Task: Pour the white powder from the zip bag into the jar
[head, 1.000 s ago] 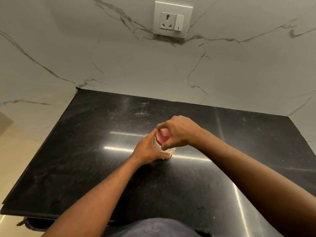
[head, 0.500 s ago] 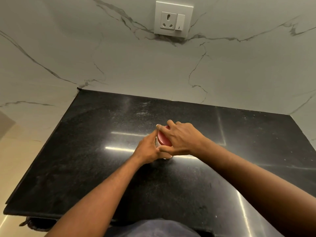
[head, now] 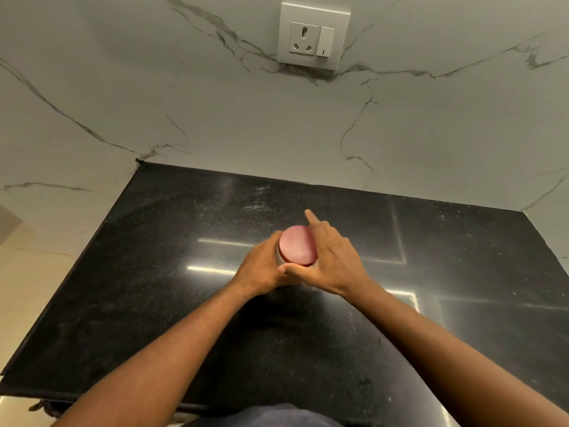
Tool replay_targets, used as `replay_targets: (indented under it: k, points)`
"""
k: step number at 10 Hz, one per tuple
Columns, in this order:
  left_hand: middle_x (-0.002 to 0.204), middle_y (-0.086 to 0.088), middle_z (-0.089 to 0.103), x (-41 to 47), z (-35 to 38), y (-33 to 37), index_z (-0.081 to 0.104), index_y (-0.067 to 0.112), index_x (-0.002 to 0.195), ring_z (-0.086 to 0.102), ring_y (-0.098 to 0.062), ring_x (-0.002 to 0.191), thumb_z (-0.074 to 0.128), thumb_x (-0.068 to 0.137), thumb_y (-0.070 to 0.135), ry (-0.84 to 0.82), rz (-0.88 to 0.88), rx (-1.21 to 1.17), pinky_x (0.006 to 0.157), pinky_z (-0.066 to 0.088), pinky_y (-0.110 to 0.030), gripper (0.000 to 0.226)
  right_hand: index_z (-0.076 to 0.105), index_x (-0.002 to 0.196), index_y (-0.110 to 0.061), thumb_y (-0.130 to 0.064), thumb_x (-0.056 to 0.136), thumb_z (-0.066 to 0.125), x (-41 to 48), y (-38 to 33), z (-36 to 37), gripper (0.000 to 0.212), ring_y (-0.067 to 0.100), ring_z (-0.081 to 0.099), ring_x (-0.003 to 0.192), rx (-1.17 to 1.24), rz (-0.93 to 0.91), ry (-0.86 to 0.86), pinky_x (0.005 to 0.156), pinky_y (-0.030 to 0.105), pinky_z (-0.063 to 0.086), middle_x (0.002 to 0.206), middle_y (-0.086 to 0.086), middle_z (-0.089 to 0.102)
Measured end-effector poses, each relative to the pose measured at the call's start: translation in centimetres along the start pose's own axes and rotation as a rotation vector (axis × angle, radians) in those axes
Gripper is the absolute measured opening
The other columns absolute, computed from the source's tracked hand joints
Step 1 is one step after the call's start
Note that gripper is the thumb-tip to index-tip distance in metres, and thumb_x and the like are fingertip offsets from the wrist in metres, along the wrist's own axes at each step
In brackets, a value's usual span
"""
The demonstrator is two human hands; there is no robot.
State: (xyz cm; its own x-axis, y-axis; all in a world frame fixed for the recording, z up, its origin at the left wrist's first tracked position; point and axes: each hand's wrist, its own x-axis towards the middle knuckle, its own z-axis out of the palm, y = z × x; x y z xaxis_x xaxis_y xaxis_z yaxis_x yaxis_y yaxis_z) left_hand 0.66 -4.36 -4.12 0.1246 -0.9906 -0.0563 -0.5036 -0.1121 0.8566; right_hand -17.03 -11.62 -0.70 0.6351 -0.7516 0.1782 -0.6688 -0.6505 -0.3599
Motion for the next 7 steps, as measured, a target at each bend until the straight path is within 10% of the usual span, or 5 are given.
replay_targets:
  k: [1,4,6,7]
  points:
    - [0.139,0.002,0.065,1.8,-2.0,0.7,0.047,0.033,0.146,0.061,-0.012,0.124,0.095,0.055,0.06,0.024,0.026,-0.026,0.105,0.05,-0.035,0.106,0.021,0.162,-0.027,-0.085,0.066,0.074,0.5,-0.2,0.7,0.124,0.016,0.048,0.139,0.386,0.12,-0.057,0.113,0.038,0.043,0.158,-0.001,0.045]
    - [0.139,0.002,0.062,7.1,-7.0,-0.3,0.045,0.027,0.149,0.059,-0.018,0.126,0.102,0.054,0.03,0.054,-0.103,0.027,0.106,0.048,-0.035,0.111,0.044,0.147,-0.028,-0.067,0.073,0.082,7.7,-0.8,2.7,0.093,0.002,0.057,0.116,0.62,0.215,-0.047,0.09,0.011,0.042,0.138,-0.013,0.058]
    - [0.147,-0.001,0.058,6.0,-7.6,-1.6,0.036,0.024,0.157,0.056,-0.022,0.134,0.102,0.059,0.032,0.044,-0.163,-0.006,0.116,0.046,-0.047,0.119,0.036,0.154,-0.029,-0.073,0.077,0.076,7.5,-1.4,3.7,0.098,0.011,0.055,0.132,0.563,0.234,-0.089,0.11,0.036,0.047,0.153,-0.004,0.053]
    - [0.174,-0.009,0.019,4.4,-7.8,-1.7,0.002,0.025,0.168,0.022,-0.029,0.159,0.099,0.068,0.033,-0.009,-0.141,0.058,0.128,0.024,-0.049,0.139,0.023,0.163,-0.02,-0.074,0.086,0.064,6.4,-1.6,3.3,0.103,0.021,0.038,0.151,0.31,0.206,-0.037,0.122,0.047,0.035,0.166,0.004,0.037]
